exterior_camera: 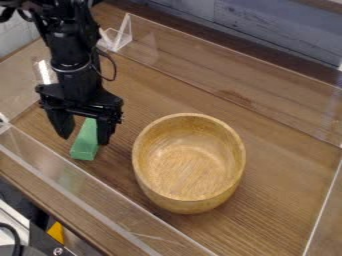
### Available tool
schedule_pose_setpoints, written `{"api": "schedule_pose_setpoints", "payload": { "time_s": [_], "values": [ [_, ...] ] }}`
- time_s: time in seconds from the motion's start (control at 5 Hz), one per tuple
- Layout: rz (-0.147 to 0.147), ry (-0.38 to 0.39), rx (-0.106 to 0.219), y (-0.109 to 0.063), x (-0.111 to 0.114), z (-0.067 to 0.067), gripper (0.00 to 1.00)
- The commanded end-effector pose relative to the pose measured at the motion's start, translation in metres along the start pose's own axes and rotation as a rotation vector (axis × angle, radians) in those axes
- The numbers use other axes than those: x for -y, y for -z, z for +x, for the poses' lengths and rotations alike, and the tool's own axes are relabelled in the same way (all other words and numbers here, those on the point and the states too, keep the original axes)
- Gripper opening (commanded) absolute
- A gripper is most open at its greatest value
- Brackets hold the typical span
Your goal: Put the green block in the brown bowl
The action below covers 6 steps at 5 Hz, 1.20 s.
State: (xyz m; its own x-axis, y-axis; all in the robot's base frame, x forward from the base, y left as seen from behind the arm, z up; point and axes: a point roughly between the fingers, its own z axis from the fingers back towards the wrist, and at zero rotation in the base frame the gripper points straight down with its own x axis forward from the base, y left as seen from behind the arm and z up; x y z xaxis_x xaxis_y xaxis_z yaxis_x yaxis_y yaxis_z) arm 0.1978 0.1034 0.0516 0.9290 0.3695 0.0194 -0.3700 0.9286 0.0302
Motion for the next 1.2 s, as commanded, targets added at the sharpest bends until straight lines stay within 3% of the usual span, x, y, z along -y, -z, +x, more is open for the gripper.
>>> {"api": "schedule_pose_setpoints", "payload": {
  "time_s": [0.0,0.4,0.8,1.0],
  "values": [
    [0.012,-0.044,0.043,-0.009,0.001,0.017,1.00],
    [0.016,-0.043,0.046,0.004,-0.029,0.045,1.00],
    [0.014,-0.008,0.046,-0.003,-0.014,0.041,1.00],
    [0.008,-0.048,0.045,0.005,-0.013,0.037,1.00]
  ]
}}
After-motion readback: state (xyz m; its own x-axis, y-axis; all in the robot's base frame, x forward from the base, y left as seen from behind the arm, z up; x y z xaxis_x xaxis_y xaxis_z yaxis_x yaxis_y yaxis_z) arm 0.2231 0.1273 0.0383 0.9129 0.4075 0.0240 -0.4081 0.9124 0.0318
